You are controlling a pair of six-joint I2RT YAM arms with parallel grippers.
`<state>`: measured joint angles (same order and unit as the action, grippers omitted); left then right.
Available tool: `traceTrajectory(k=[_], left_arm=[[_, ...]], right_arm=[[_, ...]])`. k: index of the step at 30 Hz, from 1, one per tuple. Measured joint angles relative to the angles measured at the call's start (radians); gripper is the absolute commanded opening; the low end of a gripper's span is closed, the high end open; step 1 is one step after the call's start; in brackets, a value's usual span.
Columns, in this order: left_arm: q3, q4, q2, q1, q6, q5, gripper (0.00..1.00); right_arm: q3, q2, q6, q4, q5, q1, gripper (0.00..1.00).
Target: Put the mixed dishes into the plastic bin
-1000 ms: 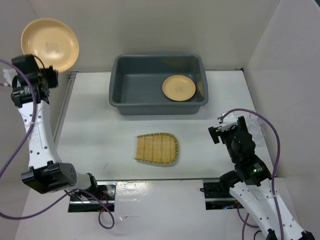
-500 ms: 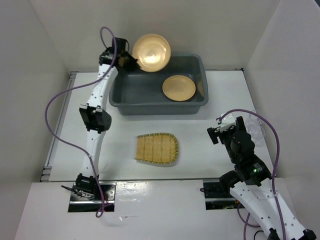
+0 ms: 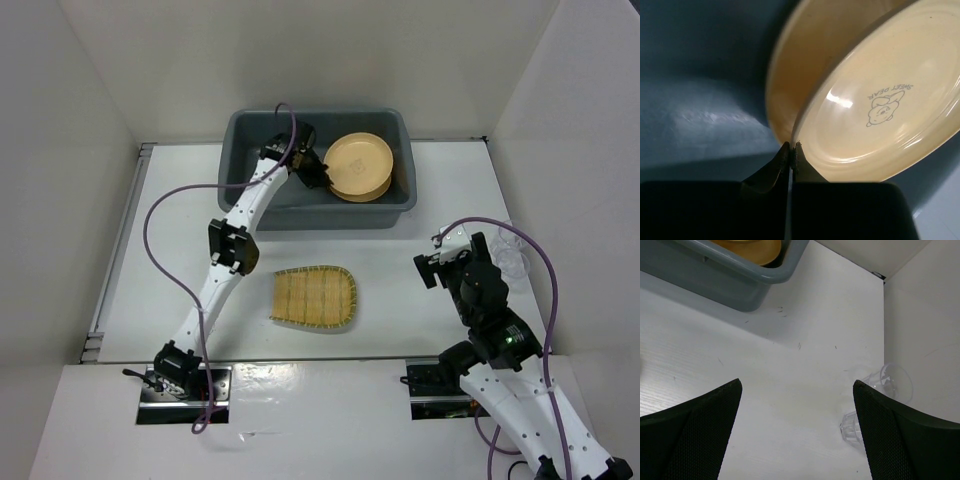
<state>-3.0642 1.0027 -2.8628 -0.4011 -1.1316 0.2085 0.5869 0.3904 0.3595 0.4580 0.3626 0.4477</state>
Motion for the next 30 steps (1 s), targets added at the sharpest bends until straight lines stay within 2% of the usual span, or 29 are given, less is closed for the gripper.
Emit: traceTrajectory(k=[8,9,11,16,17,18,23,24,27,30], left_arm=[[-0.001,-0.008,-0.055,0.021,-0.002,0.013,0.01],[-0.001,-0.016,-0.055,0.023,-0.001,0.017,0.06],[-0.011,-0.029,-0.060,0.026,-0.002,0.027,0.20],[-0.020,-0.064,-0.067,0.025,-0.002,0.074,0.35],[-0.020,-0.069,-0.067,0.025,-0.002,0.082,0.49],[-0.020,-0.075,-0.067,0.025,-0.003,0.088,0.56],[-0.023,-0.072,-0.051,0.027,0.013,0.080,0.69],[-0.023,-0.059,-0.037,0.029,0.030,0.060,1.00],[-0.021,-0.053,0.058,0.029,0.166,-0.086,1.00],[0.036,-0.089,0.271,0.026,0.348,-0.277,1.00]], right_arm=[[0.000,0.008,0.001,0.000,-0.004,0.000,0.95],[0.000,0.010,0.001,0.000,-0.005,0.000,0.95],[0.000,0.015,0.004,0.000,-0.008,0.000,0.95],[0.000,0.029,0.005,0.000,-0.011,0.000,0.95],[0.000,0.031,0.005,0.000,-0.011,0.000,0.95],[0.000,0.033,0.005,0.000,-0.011,0.000,0.95],[0.000,0.035,0.006,0.000,-0.011,0.000,0.95],[0.000,0.036,0.006,0.000,-0.012,0.000,0.95],[0.000,0.044,0.016,0.005,-0.028,0.000,0.97],[0.000,0.064,0.040,0.012,-0.076,0.001,0.97]])
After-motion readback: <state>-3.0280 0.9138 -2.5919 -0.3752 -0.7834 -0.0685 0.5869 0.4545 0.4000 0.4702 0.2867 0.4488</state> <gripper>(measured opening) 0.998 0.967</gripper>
